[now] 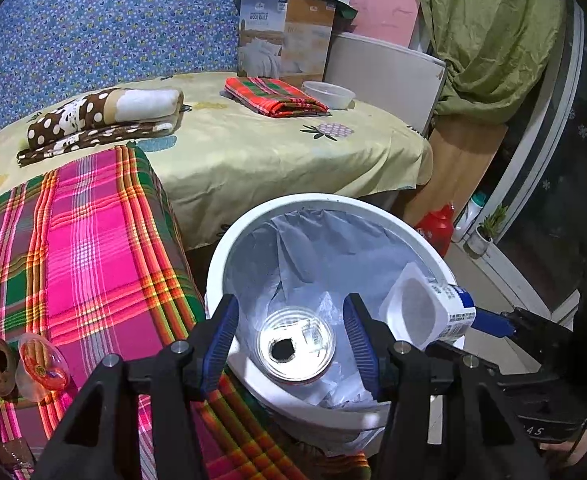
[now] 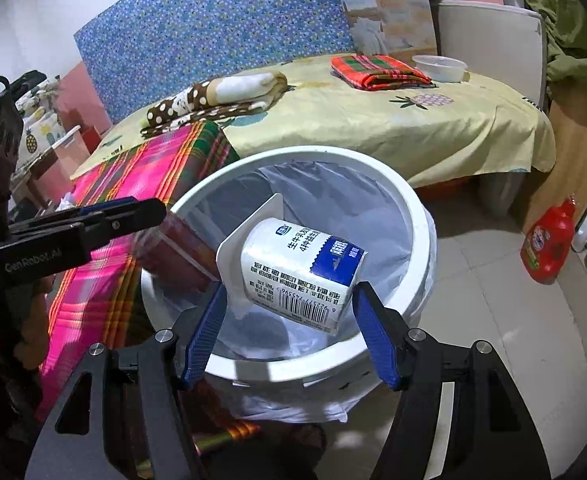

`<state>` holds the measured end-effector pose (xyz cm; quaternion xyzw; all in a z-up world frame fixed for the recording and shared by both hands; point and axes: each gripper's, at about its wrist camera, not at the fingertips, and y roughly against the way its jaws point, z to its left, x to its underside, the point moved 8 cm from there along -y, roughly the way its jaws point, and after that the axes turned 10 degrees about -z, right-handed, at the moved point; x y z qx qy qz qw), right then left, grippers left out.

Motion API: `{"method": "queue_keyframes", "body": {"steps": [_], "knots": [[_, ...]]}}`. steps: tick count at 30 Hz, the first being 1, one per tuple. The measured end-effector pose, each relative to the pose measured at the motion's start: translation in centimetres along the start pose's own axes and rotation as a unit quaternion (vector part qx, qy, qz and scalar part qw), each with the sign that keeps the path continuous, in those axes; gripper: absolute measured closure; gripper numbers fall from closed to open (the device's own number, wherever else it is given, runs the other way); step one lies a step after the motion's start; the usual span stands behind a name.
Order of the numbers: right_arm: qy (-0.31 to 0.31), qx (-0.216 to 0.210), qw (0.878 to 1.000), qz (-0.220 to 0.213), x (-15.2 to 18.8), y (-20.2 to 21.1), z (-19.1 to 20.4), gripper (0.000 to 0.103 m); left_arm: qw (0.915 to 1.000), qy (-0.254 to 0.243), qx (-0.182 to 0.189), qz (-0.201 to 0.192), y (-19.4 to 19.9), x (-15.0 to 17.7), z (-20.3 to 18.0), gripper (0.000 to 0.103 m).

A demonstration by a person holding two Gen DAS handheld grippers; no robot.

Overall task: Collect trash
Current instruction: 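Carry both items over the white bin and open both tools to drop them, then move the left tool back to the table toward the white foam net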

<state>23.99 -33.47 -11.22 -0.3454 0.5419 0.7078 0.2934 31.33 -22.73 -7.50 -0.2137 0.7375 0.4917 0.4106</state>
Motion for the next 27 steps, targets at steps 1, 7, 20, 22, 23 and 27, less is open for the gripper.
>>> {"method": "queue_keyframes", "body": {"steps": [1, 7, 20, 22, 23, 27], "knots": [[0.002, 0.001, 1.000, 0.002, 0.0, 0.0, 0.0, 0.036, 1.0000, 0.000, -0.001, 0.000, 0.0, 0.0, 0.1, 0.046], [0.015, 0.007, 1.000, 0.004, 0.1, -0.1, 0.4, 0.036, 1.0000, 0.005, -0.002, -0.001, 0.2, 0.0, 0.4, 0.044], [-0.006, -0.002, 1.000, -0.015, 0.1, 2.2, 2.1, 0.036, 0.9997, 0.020, -0.005, -0.014, 4.2, 1.2, 2.0, 0.044], [-0.010, -0.013, 1.000, -0.021, 0.1, 2.6, 2.9, 0.036, 0.9995, 0.023, -0.009, -0.018, 5.1, 1.4, 2.4, 0.044], [-0.010, -0.019, 0.999, -0.023, 0.1, 2.9, 3.4, 0.036, 0.9994, 0.025, -0.011, -0.019, 5.6, 1.5, 2.6, 0.044], [-0.003, -0.033, 0.999, -0.031, 0.0, 3.5, 5.2, 0.036, 0.9989, 0.029, -0.023, -0.029, 7.4, 2.0, 3.4, 0.044]]}}
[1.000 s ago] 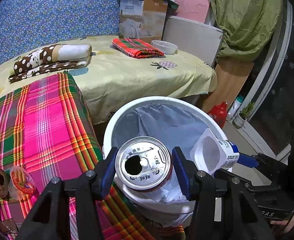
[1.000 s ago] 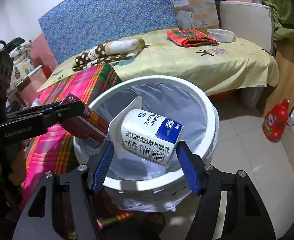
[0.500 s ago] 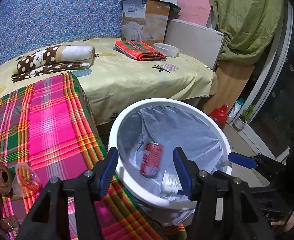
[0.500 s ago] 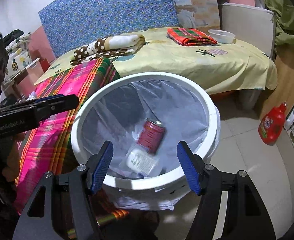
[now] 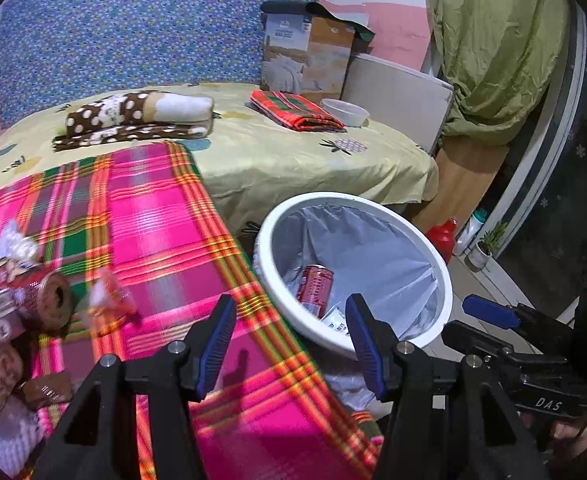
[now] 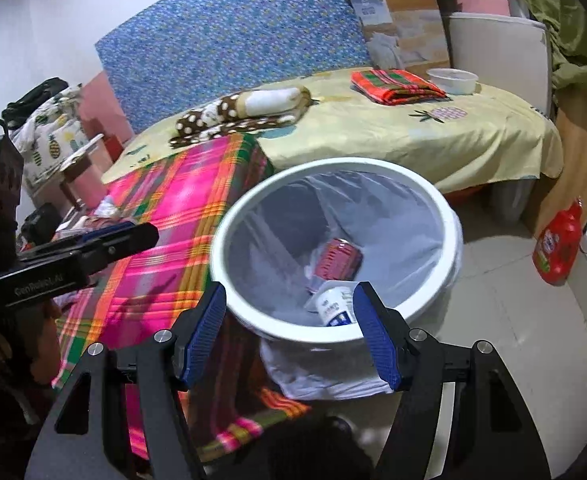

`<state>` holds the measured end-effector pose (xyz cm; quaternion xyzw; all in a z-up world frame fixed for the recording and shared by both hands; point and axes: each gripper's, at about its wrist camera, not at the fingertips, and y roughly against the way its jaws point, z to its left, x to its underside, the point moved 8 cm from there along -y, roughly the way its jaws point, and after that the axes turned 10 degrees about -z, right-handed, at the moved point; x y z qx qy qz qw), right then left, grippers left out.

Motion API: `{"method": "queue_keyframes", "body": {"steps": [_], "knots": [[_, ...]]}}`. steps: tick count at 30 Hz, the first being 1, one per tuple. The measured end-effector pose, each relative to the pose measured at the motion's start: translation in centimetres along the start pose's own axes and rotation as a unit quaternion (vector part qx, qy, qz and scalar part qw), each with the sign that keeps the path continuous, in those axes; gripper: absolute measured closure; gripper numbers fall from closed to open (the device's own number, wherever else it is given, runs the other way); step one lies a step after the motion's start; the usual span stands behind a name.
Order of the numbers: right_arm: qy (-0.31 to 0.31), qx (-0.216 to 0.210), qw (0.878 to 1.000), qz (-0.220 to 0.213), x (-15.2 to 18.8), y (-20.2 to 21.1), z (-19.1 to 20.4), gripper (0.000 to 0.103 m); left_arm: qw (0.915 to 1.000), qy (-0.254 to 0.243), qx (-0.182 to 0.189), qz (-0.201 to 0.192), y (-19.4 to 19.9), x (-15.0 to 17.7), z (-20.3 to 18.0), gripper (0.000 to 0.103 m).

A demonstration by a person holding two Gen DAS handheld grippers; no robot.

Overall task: Collect trash
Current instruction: 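Move the left tool back to the table toward the white foam net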

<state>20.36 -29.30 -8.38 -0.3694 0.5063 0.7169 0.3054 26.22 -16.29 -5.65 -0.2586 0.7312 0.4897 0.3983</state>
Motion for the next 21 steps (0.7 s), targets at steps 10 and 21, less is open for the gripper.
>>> {"method": "queue_keyframes", "body": {"steps": [10, 21], "knots": [[0.000, -0.056, 0.998, 0.005, 0.8, 0.3, 4.4, 0.036, 0.9987, 0.013, -0.048, -0.015, 4.2, 2.1, 3.7, 0.044], [0.023, -0.115, 0.993, 0.030, 2.1, -0.6, 10.0, 0.036, 0.9951, 0.027, -0.091, -0.028, 8.5, 4.3, 8.4, 0.044]]}}
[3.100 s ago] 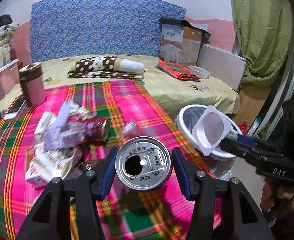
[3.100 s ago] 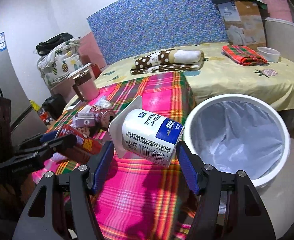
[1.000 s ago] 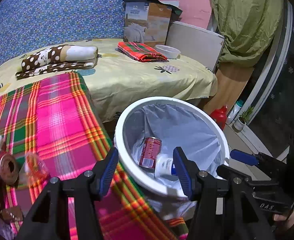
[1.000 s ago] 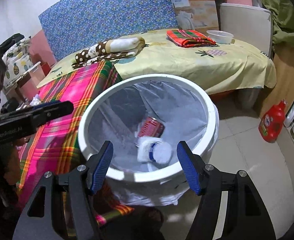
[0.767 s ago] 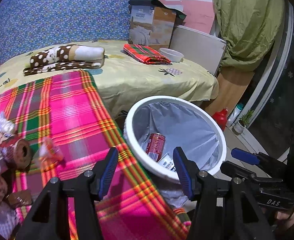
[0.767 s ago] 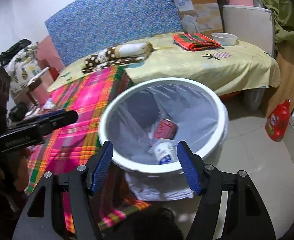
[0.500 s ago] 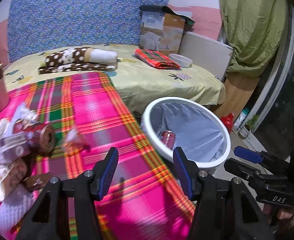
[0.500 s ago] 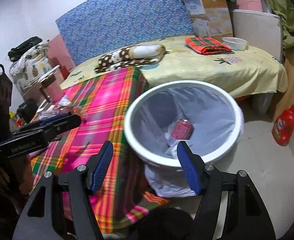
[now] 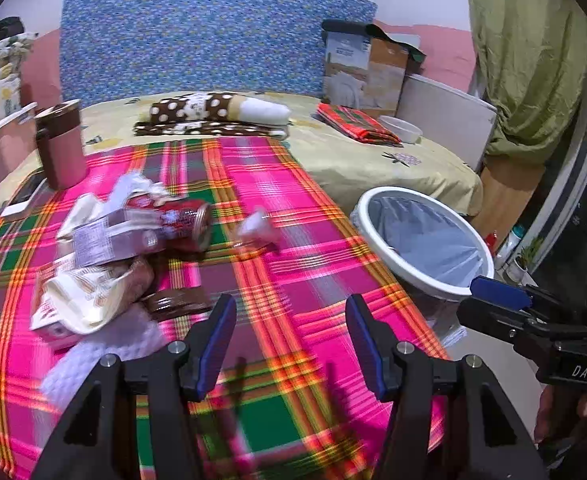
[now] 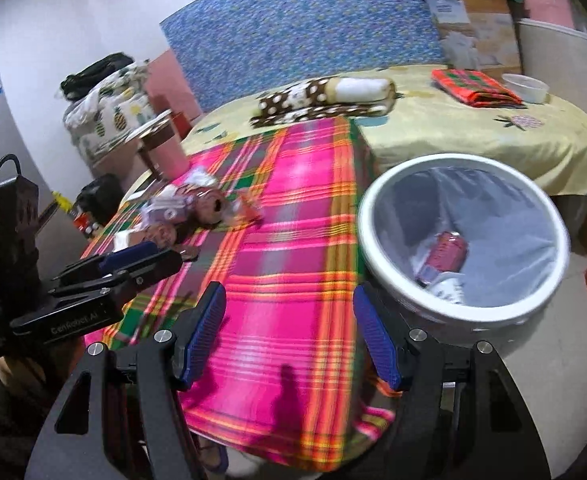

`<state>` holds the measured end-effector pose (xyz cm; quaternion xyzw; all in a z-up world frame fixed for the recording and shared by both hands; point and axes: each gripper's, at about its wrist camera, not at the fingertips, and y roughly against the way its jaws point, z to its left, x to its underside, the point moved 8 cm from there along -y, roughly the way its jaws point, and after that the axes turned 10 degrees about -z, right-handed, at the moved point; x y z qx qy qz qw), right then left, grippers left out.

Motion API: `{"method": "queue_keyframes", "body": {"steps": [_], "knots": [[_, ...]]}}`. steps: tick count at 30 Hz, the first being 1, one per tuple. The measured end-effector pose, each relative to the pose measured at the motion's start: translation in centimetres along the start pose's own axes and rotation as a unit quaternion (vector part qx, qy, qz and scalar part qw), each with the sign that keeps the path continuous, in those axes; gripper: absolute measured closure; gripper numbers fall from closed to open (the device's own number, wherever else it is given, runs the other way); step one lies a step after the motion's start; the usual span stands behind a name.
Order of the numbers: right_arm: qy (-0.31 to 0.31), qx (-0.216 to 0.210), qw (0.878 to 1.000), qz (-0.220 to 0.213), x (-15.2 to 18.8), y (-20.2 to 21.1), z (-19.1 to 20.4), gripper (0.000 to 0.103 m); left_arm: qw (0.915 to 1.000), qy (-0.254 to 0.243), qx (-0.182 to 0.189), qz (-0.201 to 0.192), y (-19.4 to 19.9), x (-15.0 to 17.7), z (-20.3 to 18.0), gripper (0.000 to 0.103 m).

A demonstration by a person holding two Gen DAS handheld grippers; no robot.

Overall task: Collect trash
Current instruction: 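Move the left tool back to the table toward the white foam net, then grasp the foam net with the left tool while the right tool grasps the clear cup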

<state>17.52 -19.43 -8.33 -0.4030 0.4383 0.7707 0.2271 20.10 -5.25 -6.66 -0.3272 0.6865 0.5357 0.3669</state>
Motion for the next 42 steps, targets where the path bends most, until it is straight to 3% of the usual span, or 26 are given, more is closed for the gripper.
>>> {"method": "queue_keyframes", "body": {"steps": [13, 19, 26, 31, 35, 38, 42], "knots": [[0.023, -0.025, 0.999, 0.030, 0.8, -1.6, 3.4, 0.036, 0.9969, 0.016, -0.076, -0.011, 2.7, 1.4, 8.3, 0.044], [0.029, -0.027, 0.998, 0.040, 0.8, -2.6, 4.3, 0.036, 0.9950, 0.013, -0.099, 0.002, 2.2, 2.5, 11.3, 0.042], [0.034, -0.028, 0.998, 0.050, 0.9, -3.5, 4.8, 0.036, 0.9959, -0.010, -0.082, 0.036, 0.9, 4.4, 11.5, 0.041], [0.033, -0.026, 0.998, 0.054, 0.7, -4.0, 4.7, 0.036, 0.9972, -0.020, -0.063, 0.037, 0.9, 4.6, 10.3, 0.041], [0.032, -0.022, 0.998, 0.055, 0.4, -4.8, 4.6, 0.036, 0.9949, -0.032, -0.086, 0.044, 0.5, 4.9, 10.2, 0.052], [0.033, -0.019, 0.998, 0.057, 0.0, -5.6, 4.5, 0.036, 0.9953, -0.027, -0.084, 0.040, 0.8, 4.5, 9.9, 0.065], [0.037, -0.015, 0.997, 0.059, -0.6, -7.0, 4.4, 0.036, 0.9960, -0.018, -0.080, 0.035, 1.0, 4.4, 9.6, 0.074]]}}
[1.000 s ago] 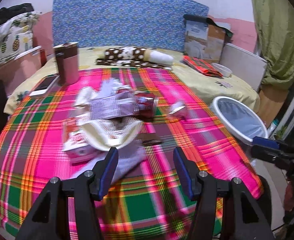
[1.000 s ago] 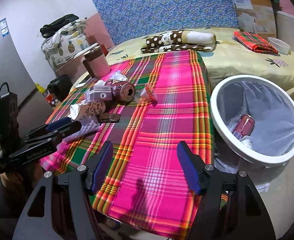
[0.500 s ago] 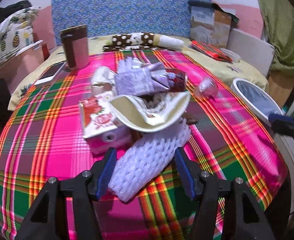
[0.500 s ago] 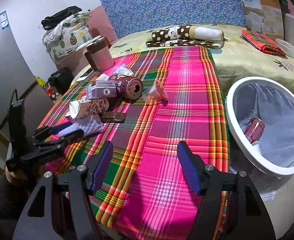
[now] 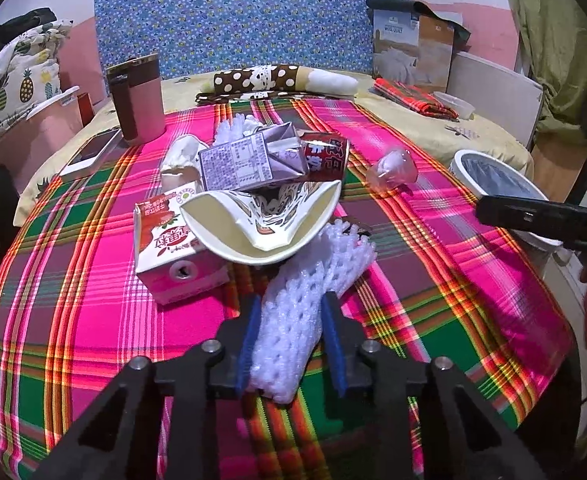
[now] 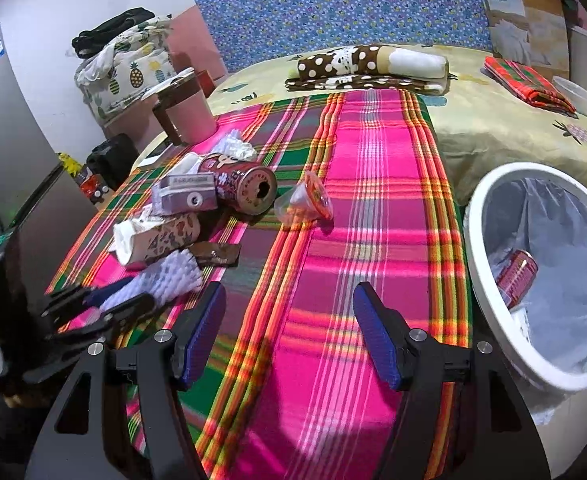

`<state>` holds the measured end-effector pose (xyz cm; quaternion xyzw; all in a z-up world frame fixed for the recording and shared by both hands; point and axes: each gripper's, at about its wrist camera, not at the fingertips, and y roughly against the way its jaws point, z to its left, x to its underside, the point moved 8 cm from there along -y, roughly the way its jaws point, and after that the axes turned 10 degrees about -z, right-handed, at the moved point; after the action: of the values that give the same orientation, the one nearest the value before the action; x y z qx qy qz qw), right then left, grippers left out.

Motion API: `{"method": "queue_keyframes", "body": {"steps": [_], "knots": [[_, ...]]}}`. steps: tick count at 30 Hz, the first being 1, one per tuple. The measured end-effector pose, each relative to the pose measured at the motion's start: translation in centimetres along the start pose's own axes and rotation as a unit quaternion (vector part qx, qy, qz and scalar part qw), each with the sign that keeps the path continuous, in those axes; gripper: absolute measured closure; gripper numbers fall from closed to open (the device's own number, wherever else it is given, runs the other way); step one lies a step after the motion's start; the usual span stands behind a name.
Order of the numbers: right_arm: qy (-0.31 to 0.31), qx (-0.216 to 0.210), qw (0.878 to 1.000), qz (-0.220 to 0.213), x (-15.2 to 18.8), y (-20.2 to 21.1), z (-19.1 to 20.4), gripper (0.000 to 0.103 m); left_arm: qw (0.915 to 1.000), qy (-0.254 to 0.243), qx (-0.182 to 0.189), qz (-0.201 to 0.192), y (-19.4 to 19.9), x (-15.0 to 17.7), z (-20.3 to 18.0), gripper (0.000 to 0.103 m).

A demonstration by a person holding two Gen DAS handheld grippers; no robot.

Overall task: Collect trash
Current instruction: 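Grasp the foam net with the left tool while the right tool grasps the clear cup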

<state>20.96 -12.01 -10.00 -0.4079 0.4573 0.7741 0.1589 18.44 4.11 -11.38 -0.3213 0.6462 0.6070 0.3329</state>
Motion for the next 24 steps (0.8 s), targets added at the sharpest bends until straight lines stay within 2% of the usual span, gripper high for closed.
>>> {"method": "queue_keyframes", "body": {"steps": [4, 9, 15, 17, 19, 24], "knots": [[0.009, 0.005, 1.000, 0.003, -0.9, -1.6, -0.1, 0.036, 0.9998, 0.016, 0.008, -0.002, 0.2, -0.2, 0.0, 0.079], [0.025, 0.015, 1.000, 0.008, -1.9, -3.7, -0.3, 0.036, 0.9997, 0.020, 0.014, -0.002, 0.0, -0.2, -0.2, 0.079], [0.053, 0.022, 0.998, 0.022, -2.2, -6.1, -0.1, 0.036, 0.9997, 0.015, 0.018, 0.002, -0.7, -0.2, -0.1, 0.066], [0.060, 0.020, 0.998, 0.027, -2.1, -6.6, 0.0, 0.041, 0.9997, 0.014, 0.017, 0.004, -0.9, -0.2, -0.1, 0.064], [0.063, 0.023, 0.997, 0.031, -2.0, -6.7, -0.1, 0.053, 0.9997, 0.012, 0.018, 0.006, -1.1, -0.2, -0.1, 0.064], [0.065, 0.027, 0.997, 0.020, -2.1, -6.0, -0.2, 0.056, 0.9998, 0.007, 0.014, 0.010, -1.4, -0.1, -0.4, 0.062]]}}
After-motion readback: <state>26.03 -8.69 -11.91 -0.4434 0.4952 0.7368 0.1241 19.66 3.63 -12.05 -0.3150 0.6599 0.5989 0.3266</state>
